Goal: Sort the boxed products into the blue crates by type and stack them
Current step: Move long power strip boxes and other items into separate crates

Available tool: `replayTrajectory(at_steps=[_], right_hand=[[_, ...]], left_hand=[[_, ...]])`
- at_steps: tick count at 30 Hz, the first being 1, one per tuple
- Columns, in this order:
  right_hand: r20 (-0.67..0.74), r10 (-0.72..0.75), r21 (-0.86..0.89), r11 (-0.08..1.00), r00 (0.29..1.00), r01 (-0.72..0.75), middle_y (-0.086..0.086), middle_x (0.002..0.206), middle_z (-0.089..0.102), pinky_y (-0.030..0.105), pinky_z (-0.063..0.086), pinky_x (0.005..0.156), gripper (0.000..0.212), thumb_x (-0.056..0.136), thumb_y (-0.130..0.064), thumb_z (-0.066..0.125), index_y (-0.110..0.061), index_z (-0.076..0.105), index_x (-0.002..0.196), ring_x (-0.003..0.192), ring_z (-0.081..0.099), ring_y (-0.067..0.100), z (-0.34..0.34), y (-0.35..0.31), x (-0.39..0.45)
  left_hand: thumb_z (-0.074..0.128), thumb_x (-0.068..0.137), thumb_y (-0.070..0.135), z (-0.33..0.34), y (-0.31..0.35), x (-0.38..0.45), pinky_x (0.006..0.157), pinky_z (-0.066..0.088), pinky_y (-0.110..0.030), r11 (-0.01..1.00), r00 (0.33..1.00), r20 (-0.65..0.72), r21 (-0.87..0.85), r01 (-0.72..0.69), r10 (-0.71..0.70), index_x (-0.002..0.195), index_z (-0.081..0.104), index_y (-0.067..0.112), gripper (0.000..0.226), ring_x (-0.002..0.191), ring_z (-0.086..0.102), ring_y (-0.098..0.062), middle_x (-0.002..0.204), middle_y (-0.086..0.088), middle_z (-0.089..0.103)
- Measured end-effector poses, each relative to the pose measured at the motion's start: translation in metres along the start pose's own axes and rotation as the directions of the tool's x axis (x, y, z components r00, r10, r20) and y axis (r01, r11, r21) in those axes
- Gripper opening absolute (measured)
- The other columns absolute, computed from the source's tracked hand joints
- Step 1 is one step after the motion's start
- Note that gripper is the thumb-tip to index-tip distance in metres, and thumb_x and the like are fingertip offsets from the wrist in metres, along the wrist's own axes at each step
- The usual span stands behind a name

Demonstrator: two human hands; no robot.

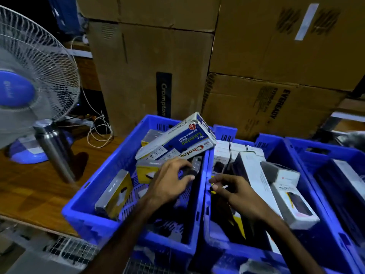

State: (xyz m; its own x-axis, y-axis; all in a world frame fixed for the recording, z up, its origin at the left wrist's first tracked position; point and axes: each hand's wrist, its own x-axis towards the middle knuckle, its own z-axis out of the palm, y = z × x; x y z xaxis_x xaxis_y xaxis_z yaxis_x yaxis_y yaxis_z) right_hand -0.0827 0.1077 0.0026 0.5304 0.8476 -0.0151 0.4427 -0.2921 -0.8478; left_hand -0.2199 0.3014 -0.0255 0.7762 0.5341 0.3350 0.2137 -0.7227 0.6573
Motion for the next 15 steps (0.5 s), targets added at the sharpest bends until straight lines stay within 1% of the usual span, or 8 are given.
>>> replayTrajectory(at_steps=[3, 5, 7, 10, 11, 12, 13, 15], right_hand=[[0.0, 0.046, 0.066, 0.997, 0.999, -0.046, 0.002, 0.085, 0.071, 0.015, 0.044, 0.054, 0.011, 0.099, -0.013, 0.066, -0.018, 0.072, 0.105, 0.058, 0.062, 0.001, -0.002, 0.001, -0.008], [0.0, 0.05, 0.073, 0.996, 0.999, -0.05, -0.006, 0.082, 0.067, 0.016, 0.046, 0.056, 0.012, 0.1, -0.012, 0.064, -0.017, 0.072, 0.107, 0.059, 0.06, 0.001, -0.005, 0.003, -0.011], [0.004, 0.051, 0.112, 0.992, 0.999, -0.051, -0.009, 0.079, 0.065, 0.014, 0.046, 0.057, 0.013, 0.1, -0.009, 0.063, -0.012, 0.072, 0.108, 0.059, 0.06, 0.0, -0.006, 0.004, -0.015], [0.008, 0.065, 0.155, 0.986, 0.998, -0.065, -0.01, 0.077, 0.065, 0.014, 0.046, 0.056, 0.012, 0.1, -0.008, 0.062, -0.01, 0.072, 0.108, 0.061, 0.061, 0.0, -0.01, 0.007, -0.019], [0.008, 0.076, 0.162, 0.984, 0.997, -0.076, -0.009, 0.077, 0.066, 0.017, 0.048, 0.057, 0.012, 0.101, -0.009, 0.062, -0.011, 0.071, 0.109, 0.063, 0.063, 0.002, -0.012, 0.009, -0.02], [0.008, 0.083, 0.167, 0.982, 0.997, -0.083, -0.009, 0.078, 0.068, 0.02, 0.05, 0.059, 0.012, 0.101, -0.011, 0.062, -0.012, 0.071, 0.109, 0.066, 0.065, 0.004, -0.015, 0.009, -0.02], [0.006, 0.082, 0.174, 0.981, 0.997, -0.081, -0.007, 0.079, 0.07, 0.023, 0.052, 0.061, 0.012, 0.101, -0.012, 0.063, -0.013, 0.071, 0.11, 0.069, 0.067, 0.008, -0.015, 0.008, -0.018], [-0.008, 0.082, 0.179, 0.981, 0.997, -0.079, 0.008, 0.086, 0.073, 0.029, 0.054, 0.065, 0.012, 0.1, -0.013, 0.064, -0.014, 0.071, 0.11, 0.073, 0.068, 0.015, -0.017, 0.009, -0.016]], left_hand=[[0.08, 0.085, 0.03, -0.002, 0.005, 0.023, 0.1, 0.048, -0.035, 0.999, 0.993, -0.116, 0.039, -0.011, 0.016, 0.121, 0.065, 0.031, 0.04, 0.116, 0.055, -0.013, 0.122, 0.009, 0.062], [0.082, 0.081, 0.031, -0.008, 0.004, 0.048, 0.102, 0.05, -0.044, 0.996, 0.986, -0.164, 0.089, -0.02, 0.035, 0.135, 0.057, 0.029, 0.059, 0.124, 0.05, -0.019, 0.132, 0.002, 0.056], [0.086, 0.073, 0.04, -0.015, -0.004, 0.078, 0.103, 0.049, -0.051, 0.986, 0.981, -0.194, 0.168, 0.0, 0.033, 0.147, 0.045, 0.029, 0.085, 0.128, 0.047, -0.027, 0.138, -0.005, 0.048], [0.094, 0.059, 0.05, -0.027, -0.021, 0.117, 0.112, 0.041, -0.057, 0.974, 0.989, -0.087, 0.184, 0.135, -0.121, 0.16, 0.021, 0.035, 0.126, 0.144, 0.036, -0.036, 0.158, -0.01, 0.033], [0.097, 0.055, 0.048, -0.029, -0.025, 0.128, 0.115, 0.037, -0.059, 0.971, 0.984, -0.023, 0.156, 0.18, -0.178, 0.161, 0.014, 0.037, 0.135, 0.147, 0.033, -0.037, 0.162, -0.01, 0.03], [0.1, 0.051, 0.043, -0.03, -0.029, 0.134, 0.116, 0.036, -0.06, 0.968, 0.974, 0.037, 0.118, 0.22, -0.226, 0.161, 0.012, 0.038, 0.141, 0.148, 0.034, -0.036, 0.162, -0.011, 0.033], [0.101, 0.05, 0.035, -0.032, -0.034, 0.138, 0.115, 0.039, -0.058, 0.964, 0.962, 0.081, 0.069, 0.257, -0.262, 0.161, 0.014, 0.036, 0.142, 0.144, 0.042, -0.034, 0.158, -0.01, 0.042], [0.1, 0.052, 0.016, -0.031, -0.04, 0.139, 0.105, 0.052, -0.048, 0.959, 0.951, 0.129, -0.004, 0.284, -0.281, 0.157, 0.032, 0.027, 0.126, 0.129, 0.058, -0.03, 0.142, -0.009, 0.06]])
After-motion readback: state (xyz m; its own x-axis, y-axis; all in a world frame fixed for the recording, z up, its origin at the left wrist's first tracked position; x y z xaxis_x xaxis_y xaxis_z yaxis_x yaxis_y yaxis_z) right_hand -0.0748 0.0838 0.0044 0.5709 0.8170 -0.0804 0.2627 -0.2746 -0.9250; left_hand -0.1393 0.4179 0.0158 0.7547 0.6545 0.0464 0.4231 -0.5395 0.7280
